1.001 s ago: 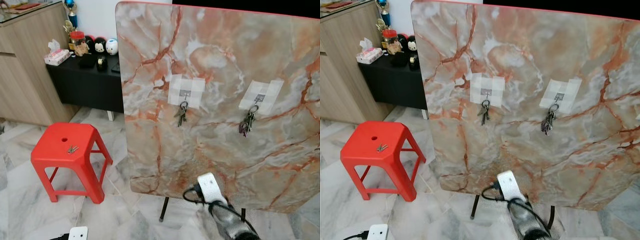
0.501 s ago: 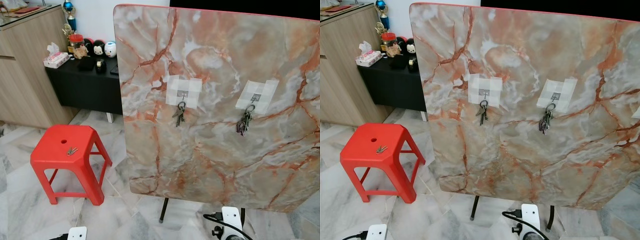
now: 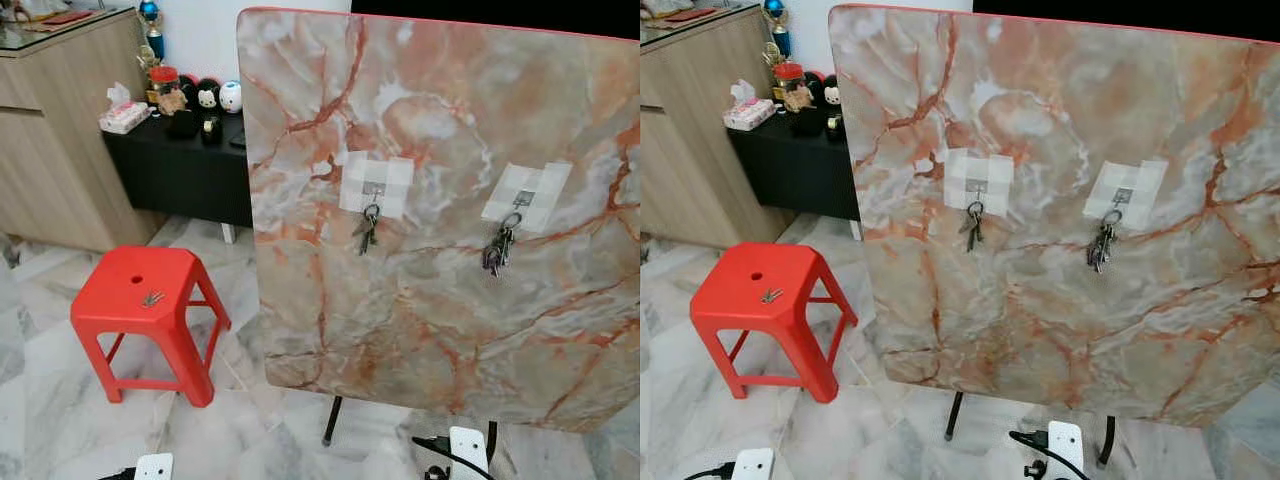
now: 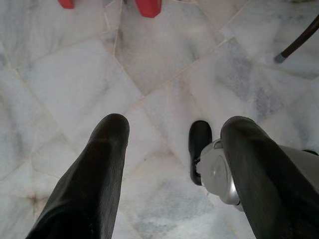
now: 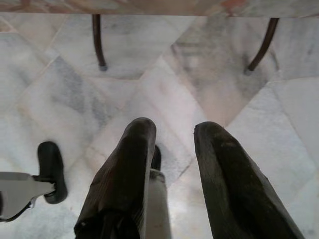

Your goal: Hang keys on a hook

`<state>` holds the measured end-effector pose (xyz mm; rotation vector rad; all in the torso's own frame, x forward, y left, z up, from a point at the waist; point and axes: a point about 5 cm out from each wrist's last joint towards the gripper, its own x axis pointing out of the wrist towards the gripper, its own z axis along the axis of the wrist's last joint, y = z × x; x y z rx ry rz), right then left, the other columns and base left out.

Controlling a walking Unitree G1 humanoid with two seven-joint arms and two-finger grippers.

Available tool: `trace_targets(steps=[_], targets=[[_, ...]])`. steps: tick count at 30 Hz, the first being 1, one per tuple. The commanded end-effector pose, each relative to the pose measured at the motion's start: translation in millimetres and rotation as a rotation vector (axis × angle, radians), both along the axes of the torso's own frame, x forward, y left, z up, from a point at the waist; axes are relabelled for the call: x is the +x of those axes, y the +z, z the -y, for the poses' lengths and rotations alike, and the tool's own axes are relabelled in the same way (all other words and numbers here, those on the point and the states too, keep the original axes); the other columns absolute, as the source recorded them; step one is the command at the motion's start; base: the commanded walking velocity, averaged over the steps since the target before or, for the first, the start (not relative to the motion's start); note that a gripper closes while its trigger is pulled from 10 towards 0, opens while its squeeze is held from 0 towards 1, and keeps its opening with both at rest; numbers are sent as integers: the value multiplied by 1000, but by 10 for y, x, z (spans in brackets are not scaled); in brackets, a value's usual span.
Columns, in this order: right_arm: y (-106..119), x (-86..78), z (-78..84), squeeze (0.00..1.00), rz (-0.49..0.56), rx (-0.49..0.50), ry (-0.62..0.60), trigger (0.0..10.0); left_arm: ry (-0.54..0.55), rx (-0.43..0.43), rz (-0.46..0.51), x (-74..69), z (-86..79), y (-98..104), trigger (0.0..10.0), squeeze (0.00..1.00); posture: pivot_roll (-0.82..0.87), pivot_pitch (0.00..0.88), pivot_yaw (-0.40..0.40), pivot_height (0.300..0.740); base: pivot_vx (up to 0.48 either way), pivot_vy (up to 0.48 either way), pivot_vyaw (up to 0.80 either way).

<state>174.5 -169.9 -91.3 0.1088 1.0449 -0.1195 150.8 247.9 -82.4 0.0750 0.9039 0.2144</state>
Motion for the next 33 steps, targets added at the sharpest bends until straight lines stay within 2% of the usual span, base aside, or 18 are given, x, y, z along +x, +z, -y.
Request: trace_targets(steps=[1, 11, 21, 33], targets=[[15, 32, -6, 0, 13, -4, 8, 10000, -2, -1, -35, -63, -8, -29, 10000, 0, 177, 0, -47, 740, 0, 0, 0], [-3, 2, -90, 0, 7, 5, 21, 10000, -14, 10, -43, -81, -55, -21, 10000, 0, 179, 0, -25, 740, 0, 0, 0], [-26, -52, -55, 0, -11, -9, 31, 10000, -24, 8, -45, -77, -46, -23, 10000, 0, 177, 0, -31, 740, 0, 0, 0], [-15, -31, -46, 0, -5, -16, 52, 10000, -36, -17, -47, -73, -5, -34, 10000, 0, 183, 0, -44, 740, 0, 0, 0]])
